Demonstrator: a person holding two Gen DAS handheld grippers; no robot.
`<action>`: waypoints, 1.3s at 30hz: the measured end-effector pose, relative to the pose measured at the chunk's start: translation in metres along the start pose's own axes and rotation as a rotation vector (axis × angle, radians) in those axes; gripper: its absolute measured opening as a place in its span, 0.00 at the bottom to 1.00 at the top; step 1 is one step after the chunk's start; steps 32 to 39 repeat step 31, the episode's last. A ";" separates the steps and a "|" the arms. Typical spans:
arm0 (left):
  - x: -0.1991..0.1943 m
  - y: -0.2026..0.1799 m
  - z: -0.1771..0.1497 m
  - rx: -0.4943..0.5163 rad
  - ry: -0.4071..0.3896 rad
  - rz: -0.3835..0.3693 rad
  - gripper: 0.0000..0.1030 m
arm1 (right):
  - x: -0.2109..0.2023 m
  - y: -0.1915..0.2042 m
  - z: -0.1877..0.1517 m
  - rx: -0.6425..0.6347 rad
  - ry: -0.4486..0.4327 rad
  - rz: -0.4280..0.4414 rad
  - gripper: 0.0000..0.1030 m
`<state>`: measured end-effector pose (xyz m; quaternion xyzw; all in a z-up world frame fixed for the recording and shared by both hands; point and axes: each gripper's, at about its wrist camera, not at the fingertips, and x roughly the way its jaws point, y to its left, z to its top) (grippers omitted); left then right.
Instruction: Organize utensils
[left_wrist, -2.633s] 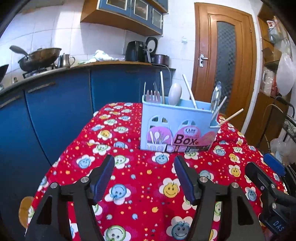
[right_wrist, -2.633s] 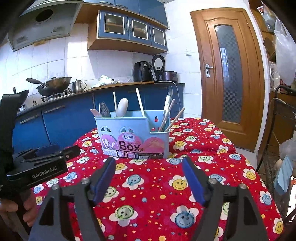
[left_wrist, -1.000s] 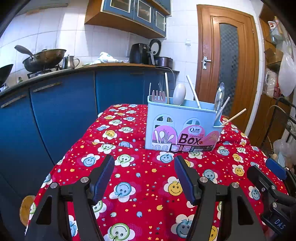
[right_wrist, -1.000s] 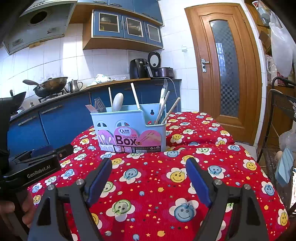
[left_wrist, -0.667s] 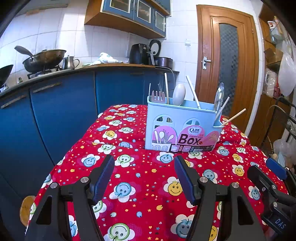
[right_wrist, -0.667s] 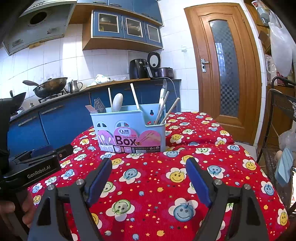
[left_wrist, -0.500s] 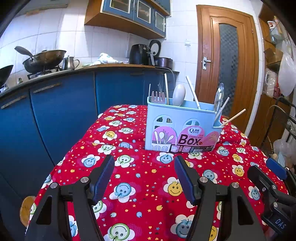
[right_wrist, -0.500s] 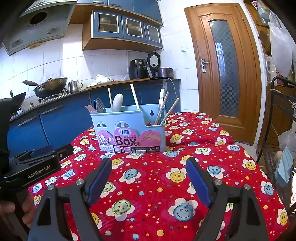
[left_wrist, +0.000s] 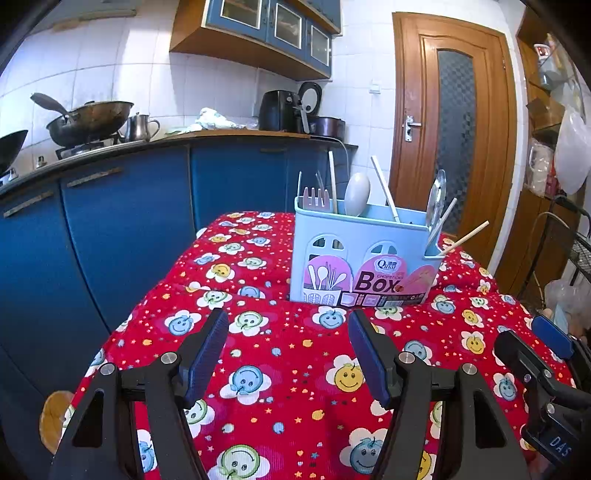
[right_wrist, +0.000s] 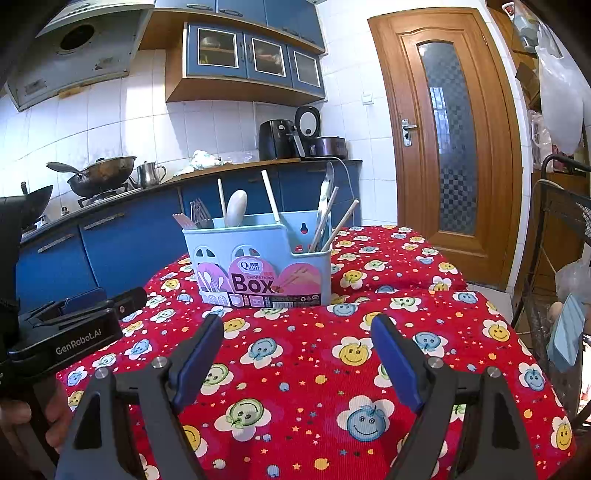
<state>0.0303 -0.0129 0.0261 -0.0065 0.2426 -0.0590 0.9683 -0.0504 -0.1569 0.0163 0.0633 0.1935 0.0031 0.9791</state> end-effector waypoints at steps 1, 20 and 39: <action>-0.001 0.000 0.001 -0.001 -0.002 0.000 0.67 | -0.001 0.000 0.001 0.000 0.000 0.000 0.81; -0.009 -0.001 0.002 -0.006 -0.020 -0.002 0.67 | -0.009 0.005 0.007 0.000 -0.018 -0.001 0.81; -0.014 0.000 0.002 -0.011 -0.024 -0.002 0.67 | -0.013 0.005 0.008 0.004 -0.027 -0.002 0.81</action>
